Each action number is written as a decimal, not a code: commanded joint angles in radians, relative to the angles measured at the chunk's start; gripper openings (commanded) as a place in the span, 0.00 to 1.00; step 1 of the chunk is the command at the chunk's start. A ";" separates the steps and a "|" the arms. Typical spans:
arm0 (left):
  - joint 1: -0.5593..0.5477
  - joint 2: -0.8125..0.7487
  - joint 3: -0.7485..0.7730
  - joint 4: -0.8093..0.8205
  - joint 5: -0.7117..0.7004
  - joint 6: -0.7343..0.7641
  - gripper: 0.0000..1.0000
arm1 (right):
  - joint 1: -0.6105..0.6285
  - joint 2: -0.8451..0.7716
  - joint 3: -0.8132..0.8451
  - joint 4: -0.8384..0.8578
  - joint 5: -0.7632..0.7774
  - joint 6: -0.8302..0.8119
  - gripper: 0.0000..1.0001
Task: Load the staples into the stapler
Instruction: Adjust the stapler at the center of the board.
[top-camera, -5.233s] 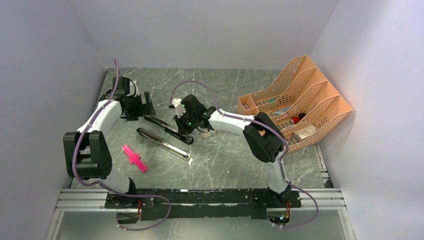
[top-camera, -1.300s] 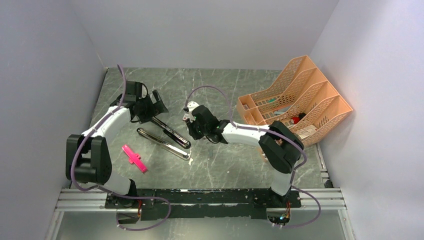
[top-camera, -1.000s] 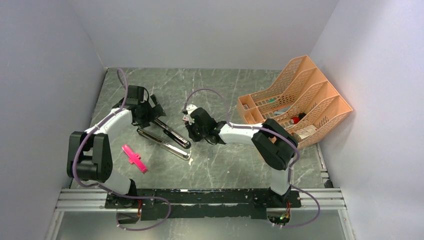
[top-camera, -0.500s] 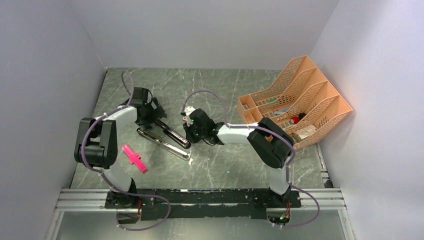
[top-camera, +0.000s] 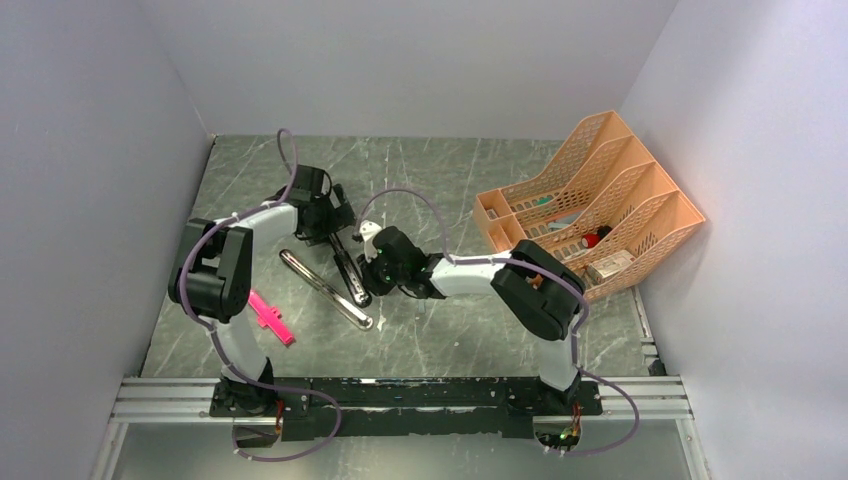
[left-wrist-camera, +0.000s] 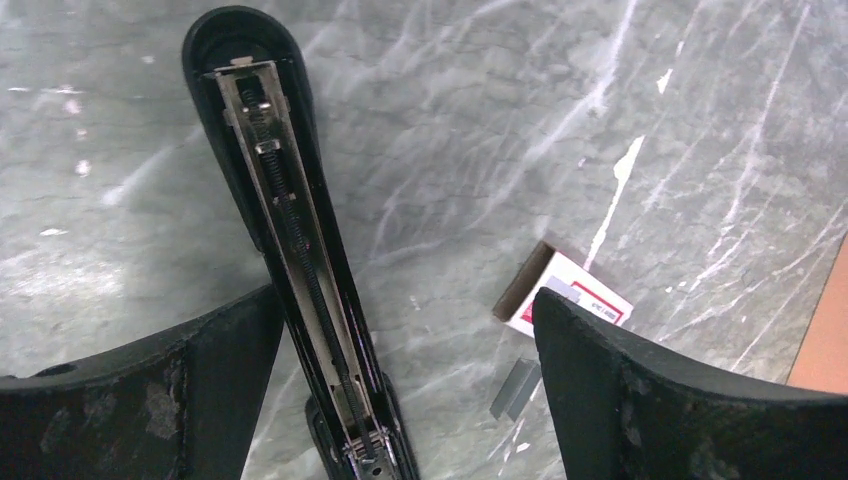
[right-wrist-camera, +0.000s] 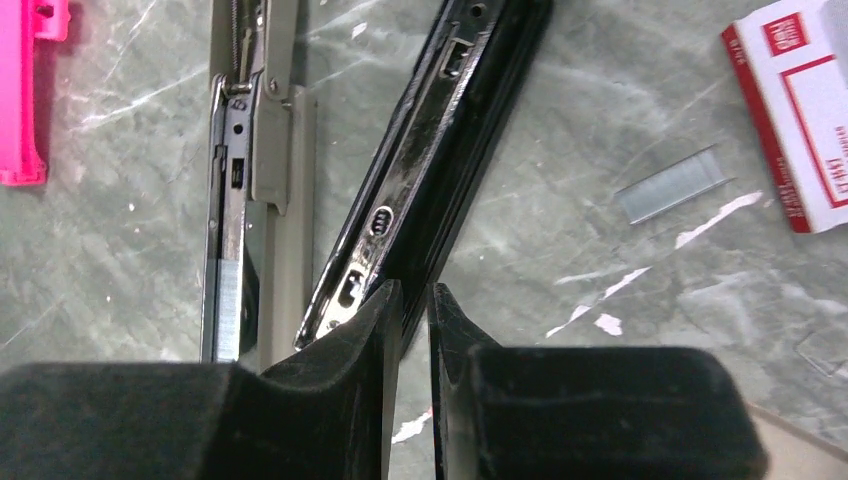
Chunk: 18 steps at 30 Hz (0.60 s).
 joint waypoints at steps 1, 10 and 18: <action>-0.035 0.042 0.029 0.020 0.063 0.021 0.98 | 0.014 -0.027 -0.026 0.058 -0.030 0.002 0.19; -0.086 0.082 0.070 0.043 0.111 0.039 0.98 | 0.034 -0.039 -0.049 0.115 -0.061 -0.006 0.19; -0.129 0.106 0.088 0.059 0.136 0.041 0.98 | 0.057 -0.033 -0.039 0.133 -0.062 -0.015 0.20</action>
